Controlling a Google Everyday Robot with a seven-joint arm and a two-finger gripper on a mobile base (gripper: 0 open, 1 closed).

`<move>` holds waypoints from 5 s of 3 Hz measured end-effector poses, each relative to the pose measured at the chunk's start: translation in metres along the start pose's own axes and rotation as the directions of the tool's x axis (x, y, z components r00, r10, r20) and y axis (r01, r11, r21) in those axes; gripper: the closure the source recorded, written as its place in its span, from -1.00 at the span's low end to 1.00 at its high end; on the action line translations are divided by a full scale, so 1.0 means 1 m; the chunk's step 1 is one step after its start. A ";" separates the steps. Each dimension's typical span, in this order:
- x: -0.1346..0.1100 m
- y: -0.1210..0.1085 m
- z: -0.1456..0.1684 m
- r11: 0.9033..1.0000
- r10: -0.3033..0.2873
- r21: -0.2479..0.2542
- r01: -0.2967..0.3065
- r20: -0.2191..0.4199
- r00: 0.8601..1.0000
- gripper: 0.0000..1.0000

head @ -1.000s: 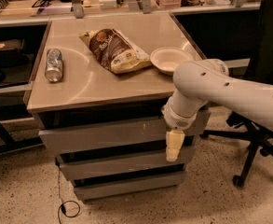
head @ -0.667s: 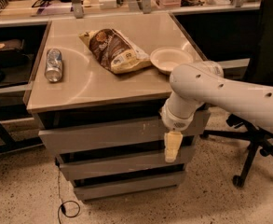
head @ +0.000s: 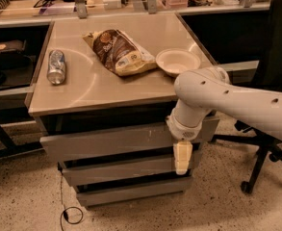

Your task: Open top drawer

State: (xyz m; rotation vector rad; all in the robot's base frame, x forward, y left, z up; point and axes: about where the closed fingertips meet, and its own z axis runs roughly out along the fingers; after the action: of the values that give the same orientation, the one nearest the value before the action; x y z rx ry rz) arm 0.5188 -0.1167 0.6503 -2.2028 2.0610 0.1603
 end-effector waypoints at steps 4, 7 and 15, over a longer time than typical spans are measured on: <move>0.052 0.084 -0.154 0.995 0.096 -0.018 -0.097 -0.028 0.995 -1.00; 0.045 0.074 -0.110 0.996 0.077 -0.030 -0.080 -0.065 0.995 -1.00; 0.047 0.056 -0.012 0.991 0.011 -0.136 -0.022 -0.081 0.997 -1.00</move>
Offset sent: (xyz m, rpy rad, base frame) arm -0.0817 -0.0843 0.1275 -0.0347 0.0618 -0.0529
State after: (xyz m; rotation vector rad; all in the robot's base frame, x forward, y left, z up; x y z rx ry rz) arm 0.4659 -0.1686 0.6535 -2.3068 2.1723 0.2241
